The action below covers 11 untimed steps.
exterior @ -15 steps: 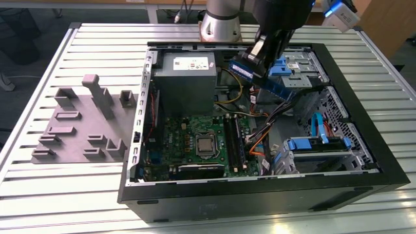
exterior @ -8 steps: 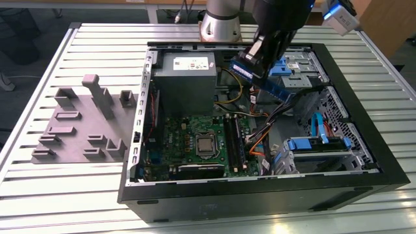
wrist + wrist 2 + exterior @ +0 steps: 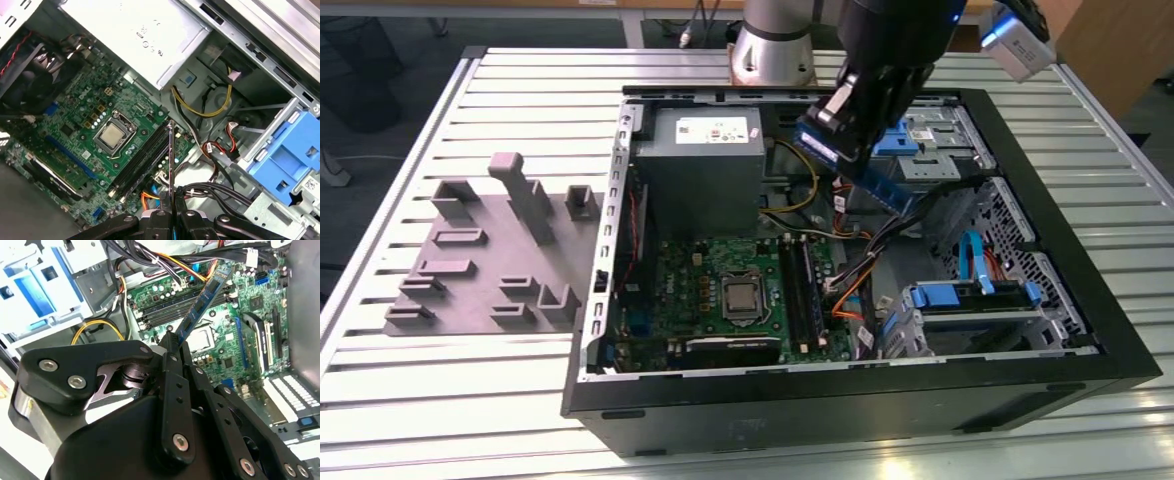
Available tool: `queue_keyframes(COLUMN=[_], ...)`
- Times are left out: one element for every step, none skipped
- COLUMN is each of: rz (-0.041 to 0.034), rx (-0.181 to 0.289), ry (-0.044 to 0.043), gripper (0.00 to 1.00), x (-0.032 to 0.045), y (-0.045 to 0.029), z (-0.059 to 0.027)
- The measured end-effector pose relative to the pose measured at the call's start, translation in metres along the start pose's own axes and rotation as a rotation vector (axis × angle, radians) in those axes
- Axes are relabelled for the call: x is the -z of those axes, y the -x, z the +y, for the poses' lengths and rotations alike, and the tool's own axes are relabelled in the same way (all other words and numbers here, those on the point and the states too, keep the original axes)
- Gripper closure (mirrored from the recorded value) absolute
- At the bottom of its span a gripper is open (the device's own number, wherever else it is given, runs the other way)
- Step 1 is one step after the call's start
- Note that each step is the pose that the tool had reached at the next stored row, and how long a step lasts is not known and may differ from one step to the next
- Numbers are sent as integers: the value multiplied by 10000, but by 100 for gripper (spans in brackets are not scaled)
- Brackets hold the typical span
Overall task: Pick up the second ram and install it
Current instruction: 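Insert the second ram into the second slot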
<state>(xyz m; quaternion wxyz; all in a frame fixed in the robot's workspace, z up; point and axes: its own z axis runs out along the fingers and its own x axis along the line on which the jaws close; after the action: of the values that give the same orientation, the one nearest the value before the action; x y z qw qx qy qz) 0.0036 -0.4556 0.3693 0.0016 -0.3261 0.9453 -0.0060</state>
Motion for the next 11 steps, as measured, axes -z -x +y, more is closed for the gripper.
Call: queue_keyframes(rz=[2,3,5,7,9,11,13,15,18,20,22], rx=[-139,-271,-413,-569,-732,-901,-1070,-1249,-1440,-1619,-1800], ry=[0,0,0,0,1,1,1,2,2,2,2], gripper=[86,86,86,86,86,86,86,86,86,86,86], x=[-3,-5,-8,-11,-14,-17,-19,-23,-26,-29,-33], y=[0,0,0,0,0,0,0,0,0,0,0], z=[0,0,0,0,0,0,0,0,0,0,0])
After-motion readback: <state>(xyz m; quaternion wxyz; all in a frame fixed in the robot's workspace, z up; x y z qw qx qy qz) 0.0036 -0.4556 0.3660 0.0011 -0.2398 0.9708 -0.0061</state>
